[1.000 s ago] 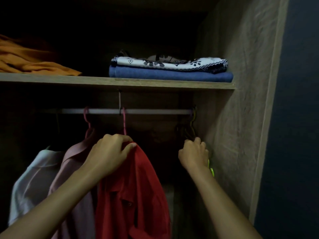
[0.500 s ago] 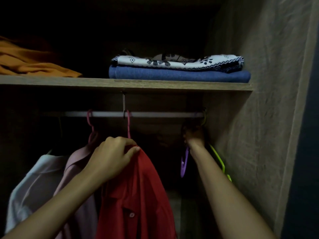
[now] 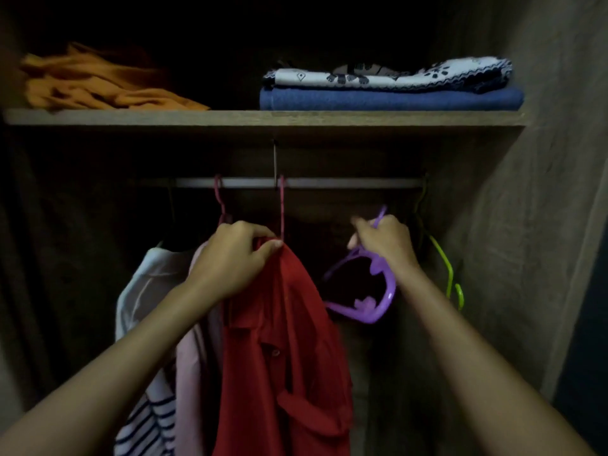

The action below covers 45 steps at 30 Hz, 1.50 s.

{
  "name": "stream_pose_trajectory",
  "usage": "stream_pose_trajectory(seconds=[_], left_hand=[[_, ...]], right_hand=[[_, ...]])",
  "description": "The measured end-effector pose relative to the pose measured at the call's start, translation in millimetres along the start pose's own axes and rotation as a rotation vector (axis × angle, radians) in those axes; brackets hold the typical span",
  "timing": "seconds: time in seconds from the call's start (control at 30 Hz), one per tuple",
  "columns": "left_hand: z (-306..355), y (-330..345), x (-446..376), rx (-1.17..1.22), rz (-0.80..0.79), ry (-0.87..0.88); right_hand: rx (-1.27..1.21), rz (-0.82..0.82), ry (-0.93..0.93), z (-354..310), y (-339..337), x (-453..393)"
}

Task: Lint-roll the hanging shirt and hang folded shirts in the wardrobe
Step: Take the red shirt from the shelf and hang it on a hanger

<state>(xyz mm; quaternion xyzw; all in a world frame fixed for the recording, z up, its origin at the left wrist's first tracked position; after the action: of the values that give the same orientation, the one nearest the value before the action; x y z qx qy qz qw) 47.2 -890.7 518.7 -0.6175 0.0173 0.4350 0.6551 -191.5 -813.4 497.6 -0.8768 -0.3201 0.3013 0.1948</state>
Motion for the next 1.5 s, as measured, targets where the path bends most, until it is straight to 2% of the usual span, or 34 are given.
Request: stream_pose_trajectory(seconds=[0.1,0.23,0.33,0.4,0.47,0.57,0.63,0.7,0.83,0.93,1.03,1.13,1.2,1.3,1.43,1.5], left_hand=[[-9.7,-11.2,14.4,0.058,-0.01,-0.034],[-21.2,-26.5,36.3,0.125,-0.017,-0.067],[-27.6,-35.5,58.1,0.187,-0.024,-0.039],[-29.1,-37.0,68.4,0.185,-0.024,-0.01],[-35.7,-34.9,75.8,0.209,-0.045,-0.075],[-46.7,-22.5,86.4,0.302,-0.105,-0.167],[-47.8,-15.0,94.0,0.422,-0.128,-0.18],[-47.8,-11.2,101.3,0.543,-0.138,-0.193],[-39.0,-19.8,113.2,0.709,-0.189,-0.145],[-40.2,-40.3,122.0,0.855,-0.182,-0.071],[-67.0,-56.8,128.9,0.917,-0.113,-0.131],[-94.2,-60.9,138.2,0.762,-0.123,-0.202],[-93.9,-66.1,143.9,0.5,-0.111,-0.142],[-68.4,-86.1,150.9,0.179,0.036,-0.034],[-40.4,-104.8,152.0,0.084,0.137,0.111],[-38.1,-108.8,146.7,0.079,0.162,0.119]], right_hand=[[-0.064,0.004,-0.042,-14.7,1.9,22.5],[-0.224,0.064,0.011,-30.1,2.5,49.2],[-0.263,0.143,0.03,-46.2,-3.6,73.0],[-0.328,0.131,0.058,-53.9,-1.8,87.5],[-0.563,0.058,0.089,-58.8,8.0,100.6],[-1.081,0.017,0.189,-66.1,25.3,126.3],[-1.296,0.076,0.238,-68.0,36.9,141.1],[-1.361,0.201,0.247,-63.8,48.0,155.9],[-1.129,0.409,0.248,-43.2,67.8,186.1],[-0.874,0.441,0.214,-26.7,76.9,193.6],[-0.568,0.434,0.125,-15.6,74.2,188.2],[-0.323,0.424,0.031,-13.2,68.0,175.6],[-0.2,0.412,-0.035,-20.2,65.1,166.1],[-0.053,0.37,-0.044,-27.0,61.1,153.8],[0.005,0.348,-0.051,-34.1,51.9,145.4],[0.049,0.322,-0.146,-50.6,55.2,144.6]])
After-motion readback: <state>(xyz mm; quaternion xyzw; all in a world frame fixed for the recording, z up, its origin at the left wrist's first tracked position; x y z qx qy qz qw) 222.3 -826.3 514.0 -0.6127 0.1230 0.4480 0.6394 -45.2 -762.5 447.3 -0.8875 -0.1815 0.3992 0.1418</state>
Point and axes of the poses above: each hand's wrist, its own x-axis away from the middle knuckle, its own y-axis out of the palm, z = x × y, the point moved 9 cm from there along -x, towards the middle knuckle, and after that the axes turned 7 degrees about -z, right-handed, at the moved point
